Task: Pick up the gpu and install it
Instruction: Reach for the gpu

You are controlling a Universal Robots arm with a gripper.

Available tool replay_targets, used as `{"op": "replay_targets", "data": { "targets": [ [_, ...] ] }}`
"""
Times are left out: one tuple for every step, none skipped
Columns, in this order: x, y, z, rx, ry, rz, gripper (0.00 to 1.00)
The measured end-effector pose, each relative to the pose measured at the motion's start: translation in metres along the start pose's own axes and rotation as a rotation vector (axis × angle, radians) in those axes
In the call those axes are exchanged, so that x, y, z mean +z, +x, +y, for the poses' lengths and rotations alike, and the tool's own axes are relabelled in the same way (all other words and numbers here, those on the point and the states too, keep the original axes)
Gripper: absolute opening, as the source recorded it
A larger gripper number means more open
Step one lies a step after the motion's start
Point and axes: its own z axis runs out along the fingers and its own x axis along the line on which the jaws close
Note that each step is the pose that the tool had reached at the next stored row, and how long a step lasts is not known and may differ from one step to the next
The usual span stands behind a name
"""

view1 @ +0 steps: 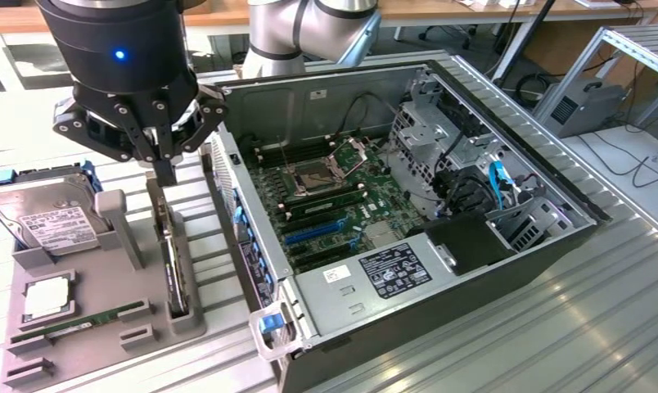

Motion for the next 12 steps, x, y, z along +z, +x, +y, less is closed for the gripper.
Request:
{"op": "replay_targets", "data": {
  "targets": [
    [0.0000,0.0000,-0.0003,0.000,0.0000,0.0000,0.11],
    [0.0000,-0.0001,-0.0007,0.000,-0.0001,-0.0001,0.11],
    [0.0000,-0.0001,-0.0009,0.000,0.0000,0.0000,0.11],
    [0.0000,-0.0001,-0.0011,0.000,0.0000,0.0000,0.11],
    [-0.0001,-0.0001,-0.0015,0.000,0.0000,0.0000,0.11],
    [-0.0001,-0.0001,-0.0017,0.000,0.0000,0.0000,0.11],
    [-0.0001,-0.0002,-0.0020,0.000,0.0000,0.0000,0.11],
    [-0.0001,-0.0002,-0.0023,0.000,0.0000,0.0000,0.11],
    [-0.0001,-0.0002,-0.0027,0.000,0.0001,0.0000,0.11],
    [-0.0001,-0.0002,-0.0029,0.000,0.0000,-0.0001,0.11],
    [-0.0001,-0.0003,-0.0032,0.000,0.0000,-0.0001,0.11],
    [-0.0001,-0.0003,-0.0034,0.000,0.0001,-0.0001,0.11]
  ]
}}
